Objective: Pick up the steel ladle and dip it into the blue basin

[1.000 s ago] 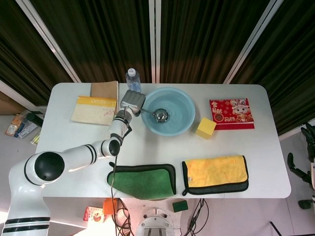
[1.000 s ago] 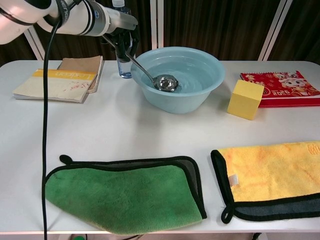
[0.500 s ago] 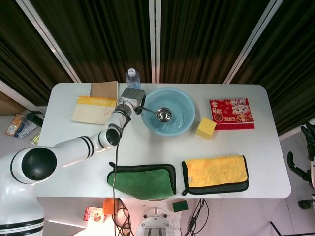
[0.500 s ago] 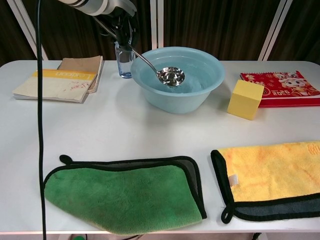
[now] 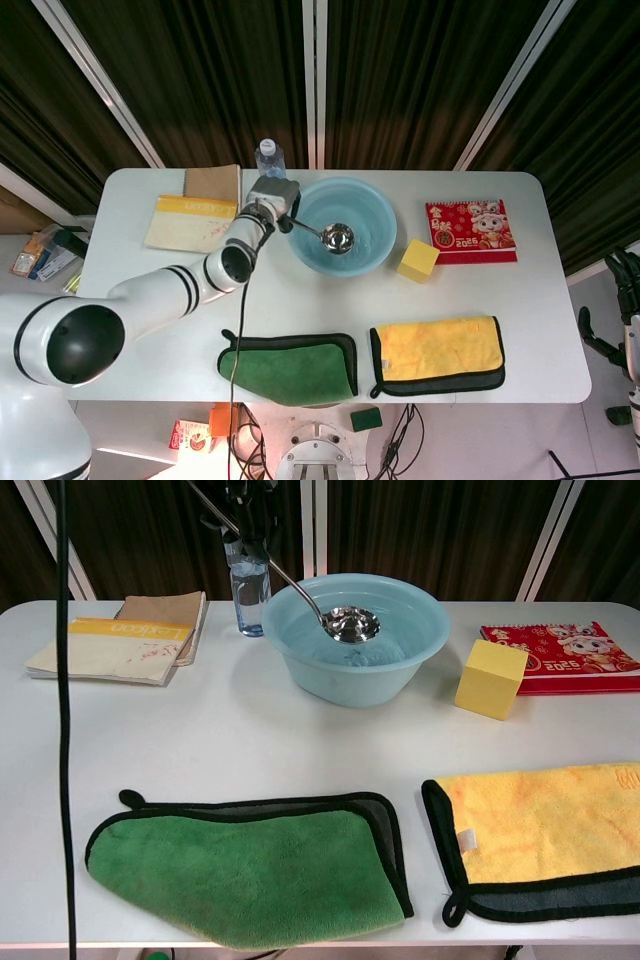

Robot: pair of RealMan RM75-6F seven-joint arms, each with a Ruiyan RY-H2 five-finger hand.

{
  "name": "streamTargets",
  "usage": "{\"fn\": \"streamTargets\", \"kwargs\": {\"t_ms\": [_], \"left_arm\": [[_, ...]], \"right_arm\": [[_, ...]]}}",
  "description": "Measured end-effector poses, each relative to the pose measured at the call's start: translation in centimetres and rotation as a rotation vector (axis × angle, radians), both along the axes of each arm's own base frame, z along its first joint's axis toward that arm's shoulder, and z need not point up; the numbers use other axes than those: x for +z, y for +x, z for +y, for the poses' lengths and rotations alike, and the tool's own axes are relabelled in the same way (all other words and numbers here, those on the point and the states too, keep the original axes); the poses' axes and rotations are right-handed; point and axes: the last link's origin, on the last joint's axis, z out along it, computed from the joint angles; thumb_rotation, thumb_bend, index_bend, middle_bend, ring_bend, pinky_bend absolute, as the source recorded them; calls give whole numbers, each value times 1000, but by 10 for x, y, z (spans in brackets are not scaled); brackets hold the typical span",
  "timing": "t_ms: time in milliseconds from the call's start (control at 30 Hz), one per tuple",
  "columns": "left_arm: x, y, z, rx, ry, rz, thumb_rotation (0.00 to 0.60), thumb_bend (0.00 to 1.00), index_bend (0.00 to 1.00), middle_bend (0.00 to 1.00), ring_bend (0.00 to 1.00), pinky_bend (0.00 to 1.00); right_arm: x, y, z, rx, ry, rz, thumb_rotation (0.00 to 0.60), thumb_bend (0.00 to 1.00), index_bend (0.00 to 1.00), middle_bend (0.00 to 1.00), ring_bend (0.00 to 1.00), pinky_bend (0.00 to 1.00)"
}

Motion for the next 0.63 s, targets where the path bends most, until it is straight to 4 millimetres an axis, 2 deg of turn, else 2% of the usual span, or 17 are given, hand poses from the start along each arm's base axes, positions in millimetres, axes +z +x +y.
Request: {"fn": "streamTargets", "kwargs": {"t_ms": [200, 633], "left_arm": [[9, 13, 0, 22, -29, -6, 600, 479, 757, 678, 668, 803], [23, 26, 11, 93, -74, -35, 600, 482, 757, 674, 668, 803]], "right_arm": [[1, -1, -2, -4, -2, 0, 600, 508, 0, 0, 0, 0], [1, -4, -7, -18, -3, -2, 600, 509, 0, 0, 0, 0]]}}
